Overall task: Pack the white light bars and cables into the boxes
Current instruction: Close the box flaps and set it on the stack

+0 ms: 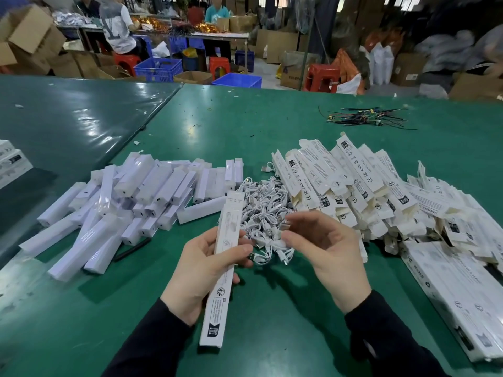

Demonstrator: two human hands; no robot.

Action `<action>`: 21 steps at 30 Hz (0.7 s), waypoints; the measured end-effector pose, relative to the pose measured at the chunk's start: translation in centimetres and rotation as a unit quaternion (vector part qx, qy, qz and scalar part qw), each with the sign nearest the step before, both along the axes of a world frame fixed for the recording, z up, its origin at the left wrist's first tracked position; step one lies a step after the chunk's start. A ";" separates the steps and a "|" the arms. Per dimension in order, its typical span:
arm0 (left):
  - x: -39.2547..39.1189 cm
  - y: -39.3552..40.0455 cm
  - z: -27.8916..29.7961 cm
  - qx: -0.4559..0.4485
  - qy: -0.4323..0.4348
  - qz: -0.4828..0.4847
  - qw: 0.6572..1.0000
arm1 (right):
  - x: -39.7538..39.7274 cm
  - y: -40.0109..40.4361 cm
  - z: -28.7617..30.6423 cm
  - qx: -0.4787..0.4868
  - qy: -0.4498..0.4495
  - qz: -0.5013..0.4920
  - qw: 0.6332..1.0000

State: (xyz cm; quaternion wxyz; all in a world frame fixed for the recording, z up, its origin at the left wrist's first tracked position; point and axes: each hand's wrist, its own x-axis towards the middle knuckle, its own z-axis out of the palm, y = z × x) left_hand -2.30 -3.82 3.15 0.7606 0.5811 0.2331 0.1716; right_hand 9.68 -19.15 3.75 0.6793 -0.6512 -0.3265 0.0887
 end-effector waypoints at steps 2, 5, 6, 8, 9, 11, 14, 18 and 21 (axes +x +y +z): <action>0.0 -0.1 -0.1 0.008 0.003 -0.005 1.000 | -0.4 0.4 -0.3 -0.058 -0.049 -0.026 0.997; 0.1 0.1 -0.3 0.017 0.006 0.013 1.000 | -0.4 0.5 -0.7 -0.049 -0.015 -0.035 0.998; 0.1 0.1 -0.4 0.016 0.005 0.020 1.000 | -0.2 0.5 -0.8 -0.022 0.018 -0.038 0.999; 0.1 0.2 -0.4 0.015 0.001 0.027 1.000 | 0.1 0.5 -0.8 0.041 0.099 -0.036 0.994; 0.1 0.2 -0.4 0.016 0.001 0.026 1.000 | 0.2 0.5 -0.8 0.053 0.107 -0.035 0.992; 0.1 0.2 -0.5 0.021 0.003 0.012 1.000 | 0.0 0.6 -0.7 0.036 0.046 -0.021 0.998; 0.2 -0.2 -0.4 0.028 0.014 -0.031 0.999 | -0.5 0.6 -0.8 0.007 -0.077 0.004 0.997; 0.3 -0.4 -0.2 -0.003 0.010 -0.055 0.998 | -1.0 0.8 -1.4 0.005 -0.125 -0.012 0.992; 0.2 -0.3 -0.1 -0.016 0.011 -0.063 0.998 | -1.0 0.9 -1.2 0.058 -0.037 -0.062 0.996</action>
